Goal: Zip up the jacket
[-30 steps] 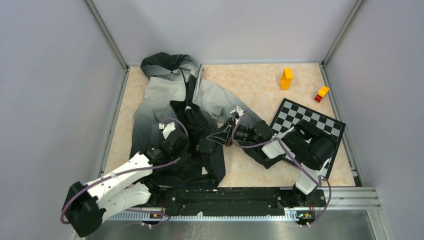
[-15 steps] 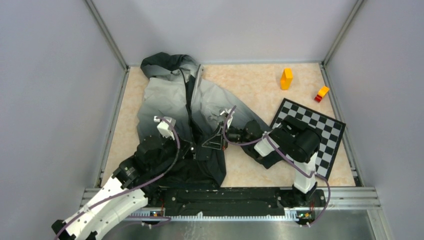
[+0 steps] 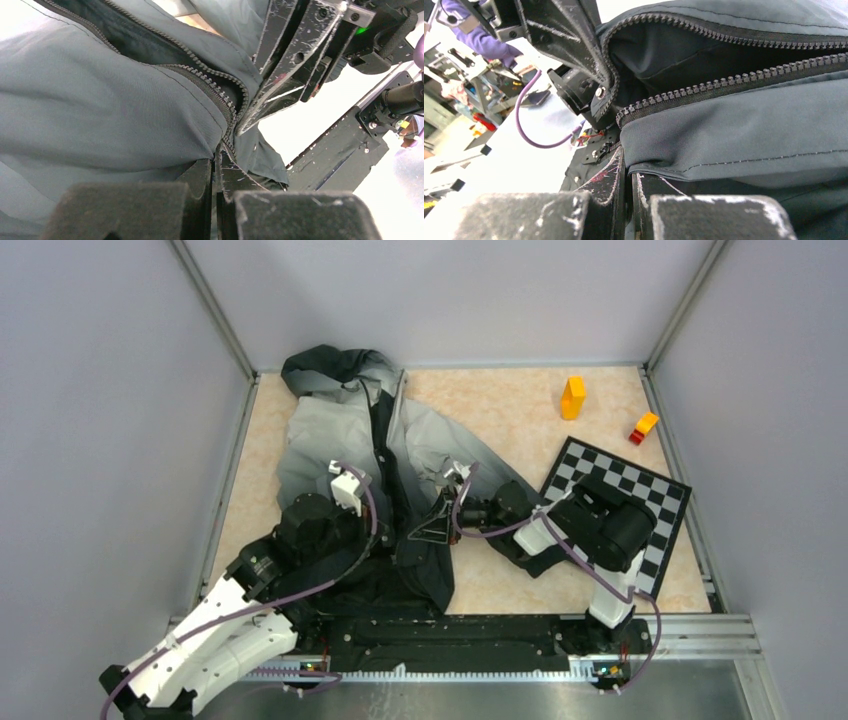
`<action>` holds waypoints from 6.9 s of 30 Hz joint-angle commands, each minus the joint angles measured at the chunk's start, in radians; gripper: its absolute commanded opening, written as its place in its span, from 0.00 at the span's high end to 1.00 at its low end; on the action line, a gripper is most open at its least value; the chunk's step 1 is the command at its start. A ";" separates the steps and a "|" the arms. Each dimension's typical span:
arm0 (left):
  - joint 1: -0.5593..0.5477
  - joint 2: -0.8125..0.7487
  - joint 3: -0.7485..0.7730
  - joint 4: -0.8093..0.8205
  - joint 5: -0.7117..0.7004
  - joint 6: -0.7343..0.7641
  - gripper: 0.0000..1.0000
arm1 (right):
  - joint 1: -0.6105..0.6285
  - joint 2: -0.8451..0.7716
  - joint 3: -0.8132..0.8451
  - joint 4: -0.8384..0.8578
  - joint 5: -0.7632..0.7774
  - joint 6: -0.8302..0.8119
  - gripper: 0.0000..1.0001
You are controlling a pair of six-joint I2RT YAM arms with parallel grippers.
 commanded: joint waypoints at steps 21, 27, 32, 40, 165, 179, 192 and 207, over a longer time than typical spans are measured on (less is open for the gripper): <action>0.002 -0.099 0.019 -0.001 0.004 -0.017 1.00 | 0.044 -0.199 -0.067 0.223 0.122 -0.126 1.00; 0.002 -0.085 0.015 0.008 -0.030 -0.021 1.00 | 0.054 -0.202 -0.065 0.224 0.107 -0.137 1.00; 0.002 -0.113 -0.005 0.031 -0.057 -0.030 1.00 | 0.058 -0.193 -0.067 0.223 0.103 -0.140 1.00; 0.002 -0.102 -0.010 0.035 -0.044 -0.033 1.00 | 0.058 -0.197 -0.065 0.223 0.119 -0.143 1.00; 0.001 -0.035 -0.004 0.025 -0.037 -0.046 1.00 | 0.075 -0.208 -0.098 0.221 0.237 -0.169 1.00; 0.002 -0.032 0.000 0.017 -0.062 -0.051 1.00 | 0.075 -0.212 -0.094 0.221 0.219 -0.167 1.00; 0.002 -0.015 -0.004 0.022 -0.050 -0.050 1.00 | 0.075 -0.214 -0.091 0.223 0.218 -0.163 1.00; 0.001 -0.024 -0.001 0.026 -0.001 -0.036 1.00 | 0.065 -0.219 -0.113 0.223 0.275 -0.165 1.00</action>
